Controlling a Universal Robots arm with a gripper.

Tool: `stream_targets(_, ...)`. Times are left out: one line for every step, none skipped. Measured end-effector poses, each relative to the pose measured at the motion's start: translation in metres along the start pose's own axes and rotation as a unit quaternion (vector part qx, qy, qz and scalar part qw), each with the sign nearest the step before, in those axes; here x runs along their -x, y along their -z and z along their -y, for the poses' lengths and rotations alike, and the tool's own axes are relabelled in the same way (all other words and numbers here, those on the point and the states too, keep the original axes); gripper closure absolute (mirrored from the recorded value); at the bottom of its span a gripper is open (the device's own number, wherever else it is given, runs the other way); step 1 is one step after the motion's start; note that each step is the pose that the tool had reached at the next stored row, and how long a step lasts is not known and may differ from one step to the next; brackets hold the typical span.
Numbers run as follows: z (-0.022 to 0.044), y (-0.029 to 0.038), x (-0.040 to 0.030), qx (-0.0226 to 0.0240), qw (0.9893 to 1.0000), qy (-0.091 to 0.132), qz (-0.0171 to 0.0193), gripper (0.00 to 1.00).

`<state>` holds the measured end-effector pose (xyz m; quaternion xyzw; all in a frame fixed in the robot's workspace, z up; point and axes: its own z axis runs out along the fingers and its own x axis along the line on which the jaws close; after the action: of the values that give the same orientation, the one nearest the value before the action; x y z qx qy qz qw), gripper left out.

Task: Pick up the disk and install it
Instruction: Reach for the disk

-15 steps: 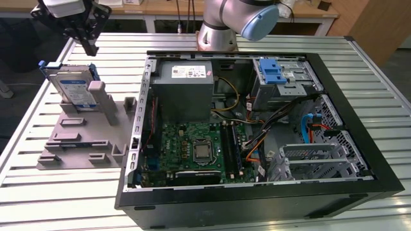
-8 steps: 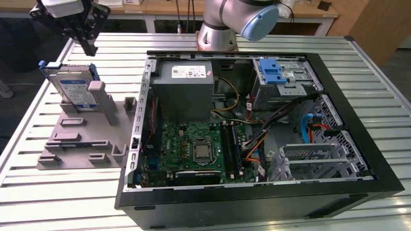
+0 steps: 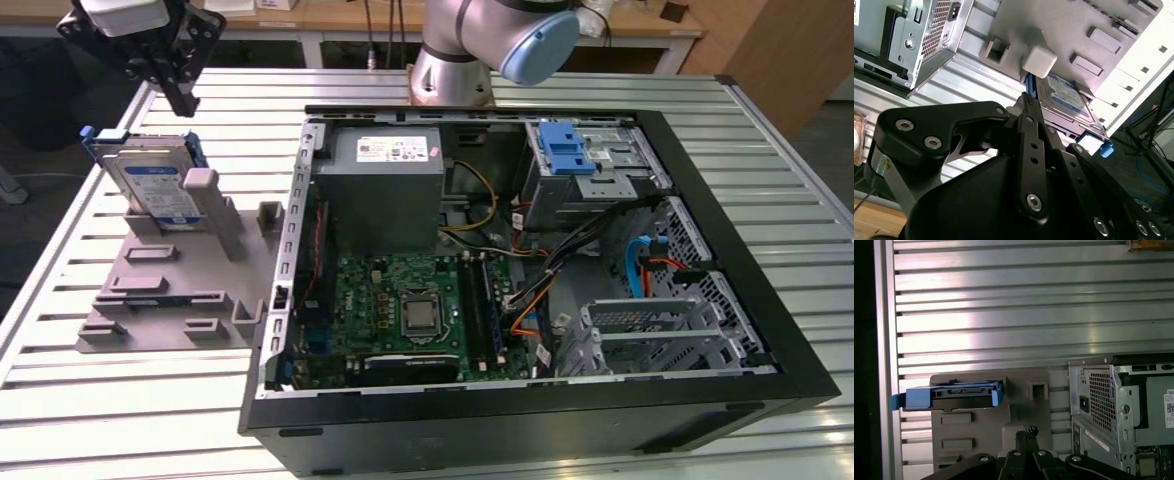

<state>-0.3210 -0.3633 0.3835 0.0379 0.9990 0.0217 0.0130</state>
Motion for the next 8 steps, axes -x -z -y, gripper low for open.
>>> stream_targets(0.0001, 0.0, -0.0013, 0.0, 1.0, 0.0, 0.0, 0.89)
stream_targets(0.0002, 0.0, -0.0018, 0.0, 1.0, 0.0, 0.0, 0.89)
stream_targets(0.0002, 0.0, -0.0023, 0.0, 1.0, 0.0, 0.0, 0.89)
stream_targets(0.0002, -0.0001, -0.0029, 0.0, 1.0, 0.0, 0.0, 0.89)
stream_targets(0.0003, -0.0001, -0.0034, 0.0, 1.0, 0.0, 0.0, 0.89)
stream_targets(0.0003, -0.0001, -0.0041, 0.0, 1.0, 0.0, 0.0, 0.89)
stream_targets(0.0004, -0.0001, -0.0049, 0.0, 1.0, 0.0, 0.0, 0.89)
stream_targets(0.0004, -0.0002, -0.0058, 0.0, 1.0, 0.0, 0.0, 0.89)
